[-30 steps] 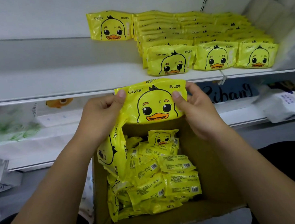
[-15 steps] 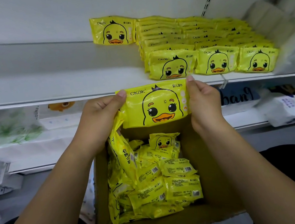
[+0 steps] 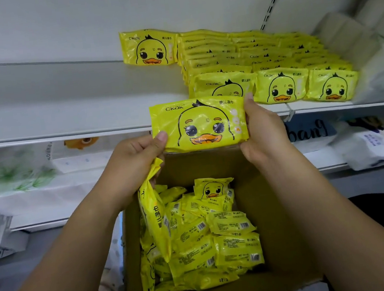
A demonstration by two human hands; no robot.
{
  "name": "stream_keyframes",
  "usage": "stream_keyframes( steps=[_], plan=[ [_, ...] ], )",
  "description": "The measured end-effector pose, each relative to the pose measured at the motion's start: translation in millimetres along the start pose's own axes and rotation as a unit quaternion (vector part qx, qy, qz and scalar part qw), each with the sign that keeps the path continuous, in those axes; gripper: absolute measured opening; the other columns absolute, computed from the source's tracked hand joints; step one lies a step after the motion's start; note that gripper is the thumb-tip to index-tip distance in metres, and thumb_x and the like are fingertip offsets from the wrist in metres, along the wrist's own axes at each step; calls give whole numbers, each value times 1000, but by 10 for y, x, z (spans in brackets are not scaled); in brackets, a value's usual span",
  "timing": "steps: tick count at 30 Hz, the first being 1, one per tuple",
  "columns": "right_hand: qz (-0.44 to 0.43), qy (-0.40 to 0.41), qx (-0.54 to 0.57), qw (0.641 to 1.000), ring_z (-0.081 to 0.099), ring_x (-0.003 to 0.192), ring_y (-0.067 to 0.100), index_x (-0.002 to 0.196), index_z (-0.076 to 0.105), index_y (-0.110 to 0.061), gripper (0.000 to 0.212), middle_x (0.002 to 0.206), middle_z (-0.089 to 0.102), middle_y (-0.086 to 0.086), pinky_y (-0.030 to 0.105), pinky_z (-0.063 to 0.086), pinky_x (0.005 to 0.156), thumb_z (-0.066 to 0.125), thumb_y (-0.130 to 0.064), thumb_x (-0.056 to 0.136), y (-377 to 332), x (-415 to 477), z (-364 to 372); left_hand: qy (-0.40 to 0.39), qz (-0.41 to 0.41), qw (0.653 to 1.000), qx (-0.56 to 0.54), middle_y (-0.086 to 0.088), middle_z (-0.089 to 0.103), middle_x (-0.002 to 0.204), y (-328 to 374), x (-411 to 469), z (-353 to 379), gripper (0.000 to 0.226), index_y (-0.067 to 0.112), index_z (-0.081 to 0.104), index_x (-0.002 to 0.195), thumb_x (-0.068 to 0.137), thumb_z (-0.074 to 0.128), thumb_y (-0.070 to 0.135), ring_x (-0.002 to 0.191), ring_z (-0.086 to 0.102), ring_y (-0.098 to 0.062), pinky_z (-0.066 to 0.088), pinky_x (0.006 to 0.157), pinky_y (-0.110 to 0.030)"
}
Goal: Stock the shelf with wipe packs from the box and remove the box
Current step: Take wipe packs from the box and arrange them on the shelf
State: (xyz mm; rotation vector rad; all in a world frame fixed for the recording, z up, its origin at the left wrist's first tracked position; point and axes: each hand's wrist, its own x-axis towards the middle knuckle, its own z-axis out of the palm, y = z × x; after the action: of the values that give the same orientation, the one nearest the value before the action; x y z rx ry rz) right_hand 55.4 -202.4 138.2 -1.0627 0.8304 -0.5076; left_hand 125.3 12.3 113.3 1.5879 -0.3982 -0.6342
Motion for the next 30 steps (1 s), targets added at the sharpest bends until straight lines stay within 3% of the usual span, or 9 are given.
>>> stream_keyframes(
  steps=[3,6,11,16,20,24,25,27,30],
  plan=[
    [48,-98,104,989,70,111,30,129,59,-2,44,118,73,13,48,60,85,41,-35,107,0,-130,42,58,8,996,-63,-5,48,50,11,14,-33,47,19,60,58,100,57,40,37,40,-15,35,38,-18],
    [50,-115,139,982,69,113,27,146,44,-5,40,130,66,15,42,61,84,43,-10,106,128,-138,53,75,20,993,-85,-9,61,60,32,28,-56,42,22,71,66,99,57,44,43,42,-19,36,47,-23],
    [18,-77,87,993,68,77,0,142,51,-20,39,104,69,-8,18,54,55,44,-8,106,74,-106,155,45,7,996,-81,-9,79,95,39,28,-109,42,24,80,87,101,50,50,51,33,-20,33,58,-31],
    [-8,-108,84,991,71,94,11,114,63,-25,28,109,73,1,37,58,92,44,-5,105,8,-65,260,66,-4,989,-134,-17,74,105,18,85,-199,37,16,79,92,100,56,43,45,46,-8,39,52,-20],
    [2,-181,70,981,73,100,22,120,62,-12,22,118,72,11,45,58,90,47,-7,104,-47,0,336,124,-14,975,-186,-21,58,104,-26,167,-358,28,21,81,92,94,65,44,44,36,-12,32,49,-22],
    [-13,-245,-101,964,70,107,34,127,59,-3,49,121,70,17,50,59,86,67,-28,85,-216,87,448,171,-10,970,-174,-41,61,98,15,208,-478,24,18,81,88,98,65,33,42,38,-9,36,44,-18],
    [-29,-261,-163,951,71,103,32,120,63,-6,47,116,73,13,49,59,84,71,-30,80,-268,117,498,176,-7,970,-170,-36,65,91,20,216,-488,24,18,81,86,98,65,31,42,41,-8,37,45,-17],
    [-65,-302,-301,902,72,101,26,112,67,-15,47,112,75,6,48,59,87,79,-36,72,-387,178,610,179,4,971,-157,-5,70,68,49,234,-493,22,18,78,87,100,63,27,43,48,-2,40,45,-14],
    [-99,-375,-511,767,73,96,8,107,72,-26,38,102,77,-9,27,57,85,84,-38,73,-562,249,850,177,7,975,-135,7,69,61,95,276,-503,22,18,78,89,100,62,28,43,50,0,40,45,-14]
  ],
)
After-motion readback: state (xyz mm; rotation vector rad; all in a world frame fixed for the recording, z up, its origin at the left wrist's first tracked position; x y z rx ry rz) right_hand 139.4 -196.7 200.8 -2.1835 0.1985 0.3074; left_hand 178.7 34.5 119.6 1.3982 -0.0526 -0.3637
